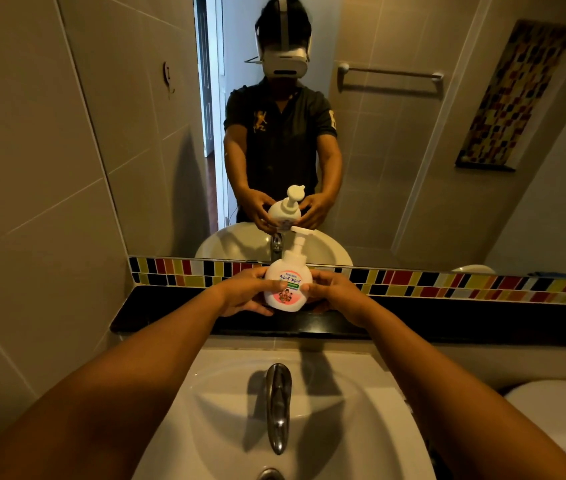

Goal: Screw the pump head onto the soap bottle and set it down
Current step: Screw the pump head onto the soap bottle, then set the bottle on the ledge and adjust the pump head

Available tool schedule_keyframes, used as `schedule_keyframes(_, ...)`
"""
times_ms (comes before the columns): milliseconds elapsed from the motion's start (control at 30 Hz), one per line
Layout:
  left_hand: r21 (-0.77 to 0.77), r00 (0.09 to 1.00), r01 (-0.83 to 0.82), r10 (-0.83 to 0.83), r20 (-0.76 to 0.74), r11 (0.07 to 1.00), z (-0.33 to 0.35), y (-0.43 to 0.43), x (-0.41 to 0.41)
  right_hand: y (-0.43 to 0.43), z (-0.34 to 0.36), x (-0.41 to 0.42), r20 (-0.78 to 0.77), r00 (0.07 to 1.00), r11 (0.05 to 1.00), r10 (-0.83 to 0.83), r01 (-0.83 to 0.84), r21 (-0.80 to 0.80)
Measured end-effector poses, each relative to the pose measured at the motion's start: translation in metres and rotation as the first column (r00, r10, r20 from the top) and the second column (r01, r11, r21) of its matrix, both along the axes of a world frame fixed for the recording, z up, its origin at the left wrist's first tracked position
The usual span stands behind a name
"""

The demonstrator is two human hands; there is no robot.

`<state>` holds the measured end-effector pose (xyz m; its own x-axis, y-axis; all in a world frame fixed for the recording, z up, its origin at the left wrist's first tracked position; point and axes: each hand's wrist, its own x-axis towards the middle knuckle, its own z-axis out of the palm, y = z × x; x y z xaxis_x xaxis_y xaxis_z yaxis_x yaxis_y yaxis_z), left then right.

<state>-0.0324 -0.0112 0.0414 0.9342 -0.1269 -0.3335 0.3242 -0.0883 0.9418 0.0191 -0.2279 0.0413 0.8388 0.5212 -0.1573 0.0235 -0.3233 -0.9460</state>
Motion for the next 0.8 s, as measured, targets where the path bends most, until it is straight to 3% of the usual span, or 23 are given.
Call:
schedule_keyframes(167,0.195,0.997,-0.02,0.004,0.081,0.981,-0.003,0.001,0.008,0.001,-0.002,0.011,-0.001,1.0,0.999,0.029,-0.029,-0.038)
schedule_keyframes(367,0.322,0.987,-0.08,0.029,0.16,0.943,-0.021,-0.005,0.025,0.009,-0.022,0.026,0.017,1.0,0.995,0.002,-0.001,-0.1)
schedule_keyframes(800,0.333,0.986,-0.119,0.073,0.148,0.935,-0.061,-0.007,0.067,0.018,-0.065,0.065,0.015,0.999,0.993,-0.051,0.053,-0.104)
